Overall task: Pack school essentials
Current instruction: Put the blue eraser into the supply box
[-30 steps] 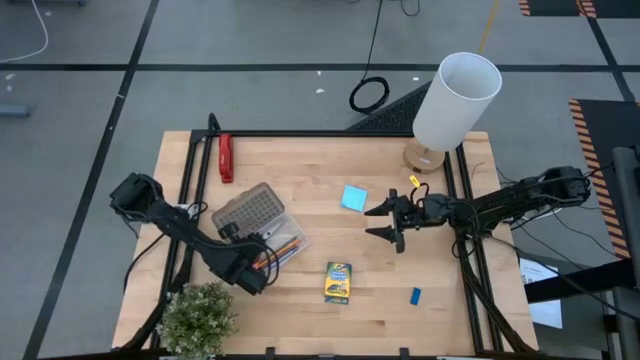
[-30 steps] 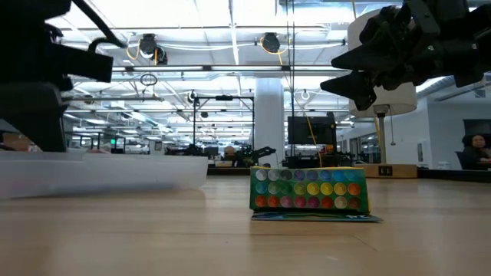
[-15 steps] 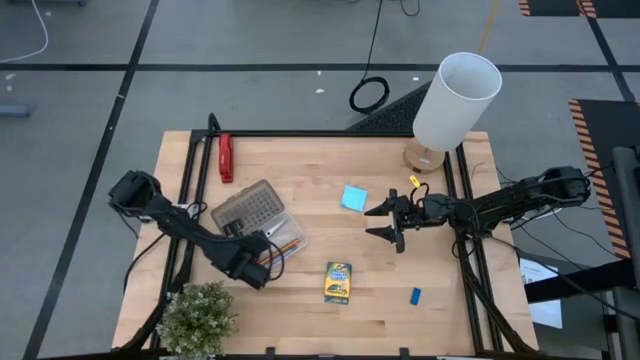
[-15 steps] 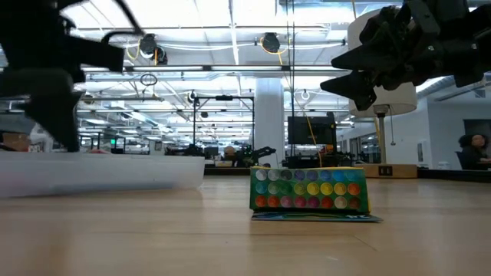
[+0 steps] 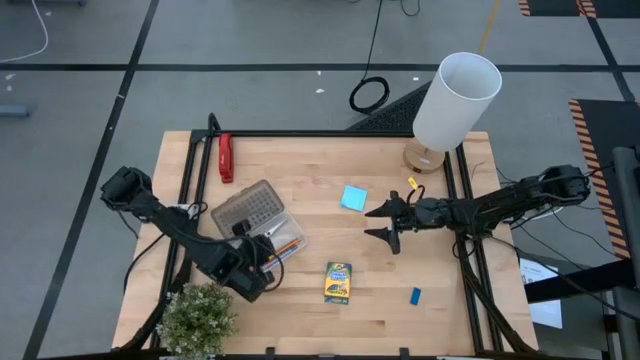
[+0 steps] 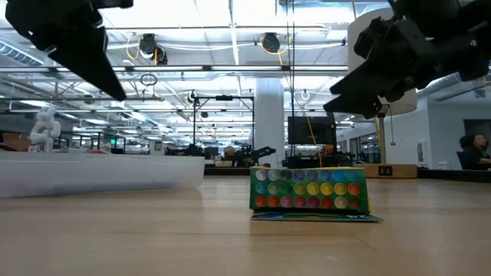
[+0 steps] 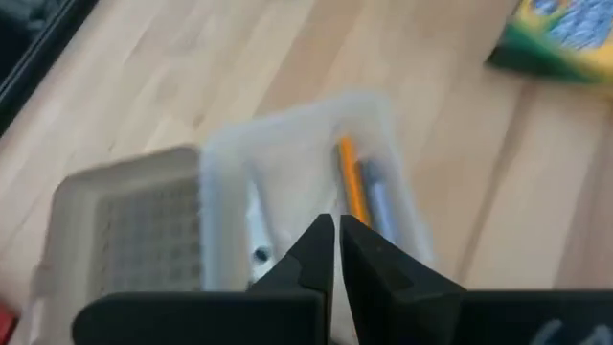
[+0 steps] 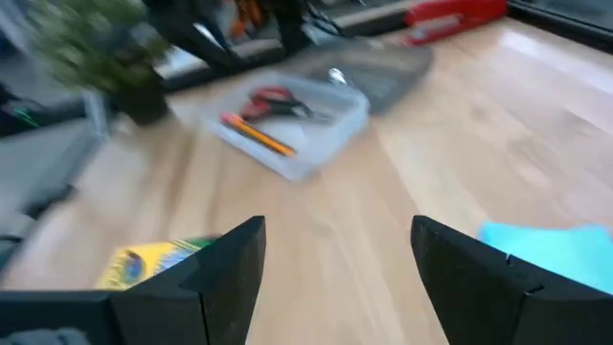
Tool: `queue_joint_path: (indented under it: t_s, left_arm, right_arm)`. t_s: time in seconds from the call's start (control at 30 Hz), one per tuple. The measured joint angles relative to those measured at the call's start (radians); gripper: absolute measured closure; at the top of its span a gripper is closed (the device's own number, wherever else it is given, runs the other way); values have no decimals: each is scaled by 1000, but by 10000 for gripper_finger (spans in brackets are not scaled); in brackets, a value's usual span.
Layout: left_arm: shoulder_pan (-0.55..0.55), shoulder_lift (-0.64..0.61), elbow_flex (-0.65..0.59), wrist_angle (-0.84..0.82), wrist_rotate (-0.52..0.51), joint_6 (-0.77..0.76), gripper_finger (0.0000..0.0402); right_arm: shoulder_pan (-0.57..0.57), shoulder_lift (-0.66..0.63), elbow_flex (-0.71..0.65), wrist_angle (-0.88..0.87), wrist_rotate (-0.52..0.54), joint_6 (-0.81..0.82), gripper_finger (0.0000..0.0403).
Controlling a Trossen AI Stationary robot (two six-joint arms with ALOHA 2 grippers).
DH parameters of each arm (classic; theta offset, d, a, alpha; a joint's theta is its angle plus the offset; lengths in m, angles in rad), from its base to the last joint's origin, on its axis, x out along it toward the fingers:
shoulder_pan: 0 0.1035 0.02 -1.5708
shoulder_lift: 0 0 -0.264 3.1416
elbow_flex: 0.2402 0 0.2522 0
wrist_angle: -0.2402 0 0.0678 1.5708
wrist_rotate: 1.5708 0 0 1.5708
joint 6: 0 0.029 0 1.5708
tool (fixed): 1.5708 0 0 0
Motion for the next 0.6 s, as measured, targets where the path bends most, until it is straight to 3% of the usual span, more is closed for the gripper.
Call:
queue_joint_path:
  t_s: [0.2,0.6]
  left_arm:
    - [-21,1,0,97,-47,81,376]
    - [-31,1,0,201,-47,166,376]
  right_arm:
    - [31,0,89,-238,91,-38,149]
    - [164,0,234,-534,92,2,149]
